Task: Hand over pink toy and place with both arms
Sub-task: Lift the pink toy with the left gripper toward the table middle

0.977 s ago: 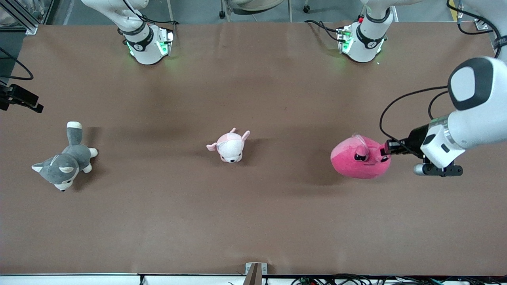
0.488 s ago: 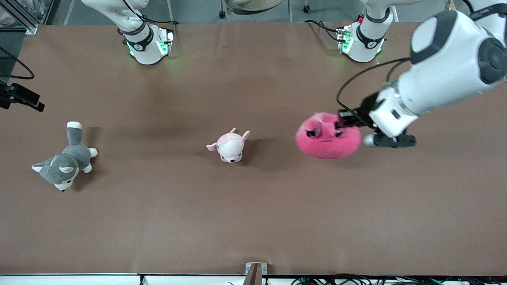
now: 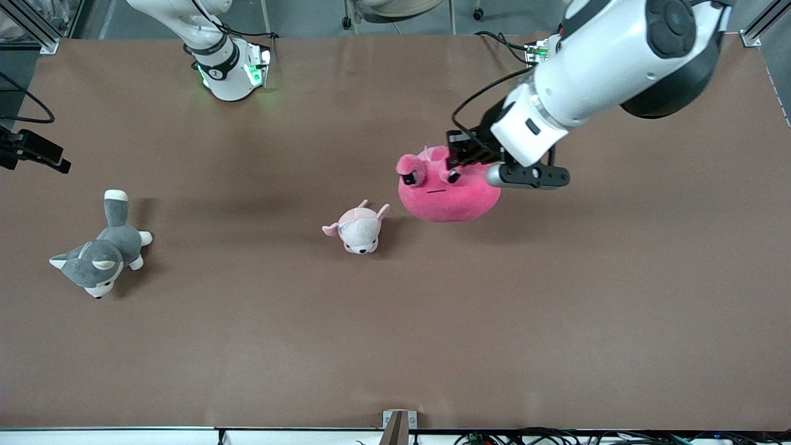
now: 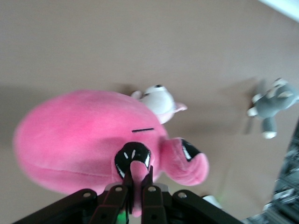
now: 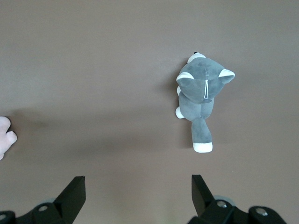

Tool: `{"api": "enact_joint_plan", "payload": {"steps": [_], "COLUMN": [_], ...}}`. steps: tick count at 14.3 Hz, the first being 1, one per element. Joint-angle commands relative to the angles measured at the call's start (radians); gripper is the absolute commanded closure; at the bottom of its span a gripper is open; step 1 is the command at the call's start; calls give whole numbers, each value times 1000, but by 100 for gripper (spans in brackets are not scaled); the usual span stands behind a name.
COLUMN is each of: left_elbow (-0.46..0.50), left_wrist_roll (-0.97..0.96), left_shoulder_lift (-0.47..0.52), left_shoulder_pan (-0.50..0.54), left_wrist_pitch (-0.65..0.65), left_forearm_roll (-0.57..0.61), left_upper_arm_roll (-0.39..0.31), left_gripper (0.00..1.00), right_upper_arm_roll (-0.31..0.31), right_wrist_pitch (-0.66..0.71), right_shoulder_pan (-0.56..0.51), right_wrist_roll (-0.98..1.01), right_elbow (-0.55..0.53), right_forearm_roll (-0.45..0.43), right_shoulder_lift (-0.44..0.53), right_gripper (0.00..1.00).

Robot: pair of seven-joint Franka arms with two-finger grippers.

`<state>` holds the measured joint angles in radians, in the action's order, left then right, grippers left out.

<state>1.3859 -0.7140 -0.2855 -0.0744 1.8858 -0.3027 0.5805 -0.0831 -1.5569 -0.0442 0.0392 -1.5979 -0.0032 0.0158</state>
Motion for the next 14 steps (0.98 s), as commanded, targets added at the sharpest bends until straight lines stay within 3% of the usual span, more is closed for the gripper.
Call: {"api": "enact_joint_plan", "payload": {"steps": [1, 4, 7, 9, 11, 14], "left_elbow": [-68, -70, -77, -87, -88, -140], "left_wrist_roll": [-115, -220, -295, -335, -340, -380], "left_shoulder_lift": [-53, -75, -104, -126, -138, -182], "left_shoulder_pan": [-86, -154, -206, -232, -243, -281], "left_wrist_pitch": [82, 196, 275, 318, 349, 388], "left_forearm_roll": [-7, -7, -9, -7, -9, -7], "left_upper_arm_roll": [4, 4, 4, 4, 4, 2], "left_gripper": [100, 100, 100, 100, 99, 100], "right_upper_arm_roll": [-4, -4, -9, -6, -6, -6], "right_wrist_pitch": [23, 18, 23, 11, 11, 9], "right_shoulder_pan": [47, 110, 119, 130, 142, 151], "right_wrist_roll": [-8, -18, -18, -18, -18, -18], "right_elbow": [-25, -8, -5, -5, -5, -7], "right_forearm_roll": [-20, -1, 211, 271, 380, 534], "right_shoulder_lift": [29, 24, 19, 15, -2, -48], "right_gripper": [0, 0, 0, 1, 21, 34]}}
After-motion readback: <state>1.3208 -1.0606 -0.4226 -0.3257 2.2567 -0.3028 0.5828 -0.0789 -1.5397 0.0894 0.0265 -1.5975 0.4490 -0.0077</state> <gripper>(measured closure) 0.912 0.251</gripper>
